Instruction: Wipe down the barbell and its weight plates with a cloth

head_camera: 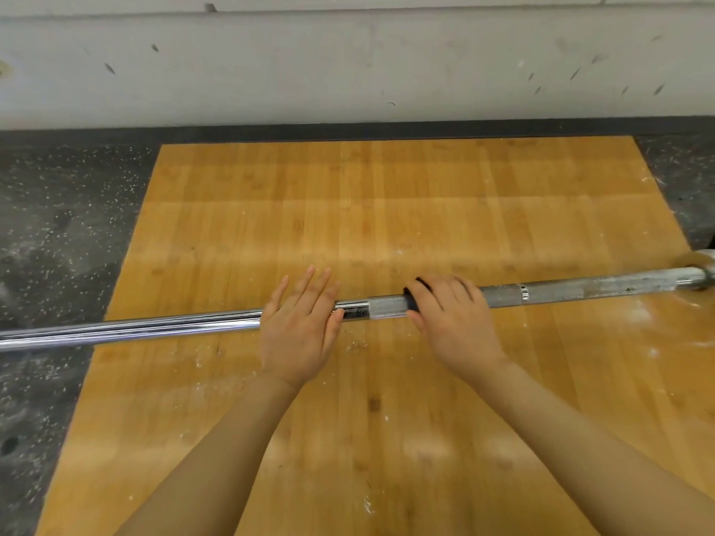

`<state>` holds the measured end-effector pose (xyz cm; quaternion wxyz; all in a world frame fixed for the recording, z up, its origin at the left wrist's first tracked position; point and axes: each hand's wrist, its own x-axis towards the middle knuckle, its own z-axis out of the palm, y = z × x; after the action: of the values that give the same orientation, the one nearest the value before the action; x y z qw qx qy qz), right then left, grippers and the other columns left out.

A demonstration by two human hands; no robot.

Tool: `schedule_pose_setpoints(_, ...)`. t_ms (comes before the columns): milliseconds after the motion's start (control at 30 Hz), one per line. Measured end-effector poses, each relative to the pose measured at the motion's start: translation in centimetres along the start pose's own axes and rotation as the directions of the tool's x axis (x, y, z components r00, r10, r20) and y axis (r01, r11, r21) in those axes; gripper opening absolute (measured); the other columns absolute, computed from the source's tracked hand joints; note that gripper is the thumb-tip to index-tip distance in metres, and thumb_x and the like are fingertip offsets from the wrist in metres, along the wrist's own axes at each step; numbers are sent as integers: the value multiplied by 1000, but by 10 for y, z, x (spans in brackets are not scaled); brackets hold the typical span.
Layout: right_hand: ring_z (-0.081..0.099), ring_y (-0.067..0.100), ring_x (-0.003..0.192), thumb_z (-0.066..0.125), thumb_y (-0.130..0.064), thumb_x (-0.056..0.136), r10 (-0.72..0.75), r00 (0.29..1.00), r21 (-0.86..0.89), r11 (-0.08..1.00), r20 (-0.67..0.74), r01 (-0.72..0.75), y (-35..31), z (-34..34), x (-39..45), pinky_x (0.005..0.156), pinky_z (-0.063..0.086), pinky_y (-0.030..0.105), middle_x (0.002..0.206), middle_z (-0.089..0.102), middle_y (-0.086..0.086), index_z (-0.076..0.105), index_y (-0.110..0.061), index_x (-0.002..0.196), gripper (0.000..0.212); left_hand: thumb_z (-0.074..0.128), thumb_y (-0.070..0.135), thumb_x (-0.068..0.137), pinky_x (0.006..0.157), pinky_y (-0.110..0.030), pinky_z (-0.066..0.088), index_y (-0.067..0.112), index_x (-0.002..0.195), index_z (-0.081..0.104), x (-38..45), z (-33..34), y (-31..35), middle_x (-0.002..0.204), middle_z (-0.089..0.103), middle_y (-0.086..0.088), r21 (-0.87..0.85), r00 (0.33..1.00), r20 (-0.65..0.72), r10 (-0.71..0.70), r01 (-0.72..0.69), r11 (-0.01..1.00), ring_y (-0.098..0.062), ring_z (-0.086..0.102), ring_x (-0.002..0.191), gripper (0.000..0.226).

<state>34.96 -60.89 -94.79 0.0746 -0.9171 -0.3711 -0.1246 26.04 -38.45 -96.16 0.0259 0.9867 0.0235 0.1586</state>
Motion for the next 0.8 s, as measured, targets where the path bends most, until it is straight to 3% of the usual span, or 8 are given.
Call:
schedule_pose_setpoints(200,60,35,94,43,-32,96,76,997,-2,997,-34,-76,45,-11,-19,86,41,42,109,63,16,65,-2,114,41,28,37,103,114,-44,28,12,127,64,0,-3,3,139,56,-5,-12,1000,25,-12,13,1000,-23,45,135,50)
schedule_pose_setpoints(600,58,34,95,43,-28,98,141,987,107,985,-71,-133,26,-18,-44,89,45,46,112,61,14,65,-1,114,38,20,40,104,112,-49,28,11,130,61,-26,-26,24,143,50,-5,-77,992,100,-79,87,993,-27,41,138,57)
schedule_pose_setpoints(800,57,31,101,41,-30,100,132,988,160,980,-77,-119,3,-31,-58,90,45,45,114,62,14,65,-2,115,40,11,46,104,117,-43,18,10,135,56,-38,-50,25,145,48,-6,-179,972,193,-137,172,969,-23,39,139,66)
